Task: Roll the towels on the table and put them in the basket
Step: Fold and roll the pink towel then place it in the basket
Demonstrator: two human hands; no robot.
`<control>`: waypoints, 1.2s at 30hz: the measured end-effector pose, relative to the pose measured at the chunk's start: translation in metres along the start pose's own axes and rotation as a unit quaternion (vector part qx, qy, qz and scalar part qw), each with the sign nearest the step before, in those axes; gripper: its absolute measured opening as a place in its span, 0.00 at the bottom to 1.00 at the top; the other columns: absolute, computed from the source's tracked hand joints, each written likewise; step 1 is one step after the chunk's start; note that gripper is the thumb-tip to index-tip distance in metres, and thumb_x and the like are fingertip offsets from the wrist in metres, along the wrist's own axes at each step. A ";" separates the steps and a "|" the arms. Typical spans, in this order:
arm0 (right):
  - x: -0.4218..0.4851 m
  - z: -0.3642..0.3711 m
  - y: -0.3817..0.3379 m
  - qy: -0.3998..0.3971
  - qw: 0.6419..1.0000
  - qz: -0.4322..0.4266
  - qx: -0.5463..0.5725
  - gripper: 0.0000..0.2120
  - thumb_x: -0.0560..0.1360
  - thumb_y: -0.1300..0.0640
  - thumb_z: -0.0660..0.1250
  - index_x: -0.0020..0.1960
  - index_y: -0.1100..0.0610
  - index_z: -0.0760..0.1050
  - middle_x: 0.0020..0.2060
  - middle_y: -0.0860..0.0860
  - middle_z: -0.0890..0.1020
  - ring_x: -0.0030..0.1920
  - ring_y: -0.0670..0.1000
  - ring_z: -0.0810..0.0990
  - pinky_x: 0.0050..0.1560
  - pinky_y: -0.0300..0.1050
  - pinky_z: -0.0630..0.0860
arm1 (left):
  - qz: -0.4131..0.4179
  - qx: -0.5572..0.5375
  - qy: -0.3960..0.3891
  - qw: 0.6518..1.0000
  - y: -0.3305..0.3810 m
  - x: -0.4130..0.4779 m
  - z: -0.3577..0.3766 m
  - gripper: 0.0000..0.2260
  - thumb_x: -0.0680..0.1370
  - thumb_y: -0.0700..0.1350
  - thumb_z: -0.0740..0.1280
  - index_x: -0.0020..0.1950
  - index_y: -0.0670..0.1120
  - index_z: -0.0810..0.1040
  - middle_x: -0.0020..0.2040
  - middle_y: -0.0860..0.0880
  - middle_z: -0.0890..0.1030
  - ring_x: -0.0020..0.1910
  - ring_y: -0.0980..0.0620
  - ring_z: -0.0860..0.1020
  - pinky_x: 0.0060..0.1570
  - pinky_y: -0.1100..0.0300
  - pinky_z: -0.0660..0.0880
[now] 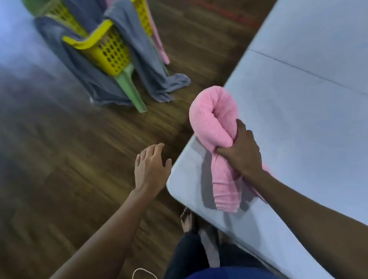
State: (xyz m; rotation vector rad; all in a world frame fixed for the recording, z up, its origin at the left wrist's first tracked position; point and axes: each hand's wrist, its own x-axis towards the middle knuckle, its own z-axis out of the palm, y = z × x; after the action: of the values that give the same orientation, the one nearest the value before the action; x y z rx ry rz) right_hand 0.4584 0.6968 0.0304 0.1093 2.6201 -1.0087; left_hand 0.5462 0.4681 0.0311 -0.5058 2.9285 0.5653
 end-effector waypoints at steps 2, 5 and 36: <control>0.006 0.024 -0.036 -0.023 0.999 -0.031 0.008 0.45 0.60 0.28 0.68 0.71 0.43 0.59 0.61 0.48 0.75 0.57 0.53 0.78 0.58 0.56 0.78 | -0.036 -0.003 0.028 0.999 -0.031 0.001 -0.025 0.22 0.76 0.49 0.67 0.69 0.47 0.72 0.66 0.47 0.76 0.67 0.45 0.71 0.68 0.48 0.66; 0.014 0.063 -0.088 -0.075 0.994 -0.072 0.026 0.43 0.62 0.29 0.70 0.71 0.41 0.59 0.62 0.46 0.75 0.57 0.51 0.78 0.57 0.54 0.79 | -0.082 -0.013 0.066 0.994 -0.082 0.009 -0.060 0.22 0.76 0.50 0.68 0.69 0.48 0.73 0.66 0.48 0.76 0.66 0.46 0.72 0.67 0.48 0.67; 0.318 0.299 -0.550 0.071 0.990 0.028 0.118 0.48 0.57 0.39 0.77 0.72 0.45 0.61 0.61 0.51 0.77 0.59 0.57 0.77 0.60 0.55 0.74 | 0.045 0.043 0.010 0.998 -0.408 0.539 -0.310 0.20 0.75 0.49 0.66 0.67 0.51 0.74 0.63 0.51 0.77 0.65 0.47 0.72 0.63 0.51 0.67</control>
State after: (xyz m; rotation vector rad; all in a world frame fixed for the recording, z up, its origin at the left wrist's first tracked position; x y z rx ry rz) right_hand 0.1385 0.0734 0.0688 0.3185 2.5948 -1.3327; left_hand 0.1657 -0.1690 0.0835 -0.3726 2.9921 0.4450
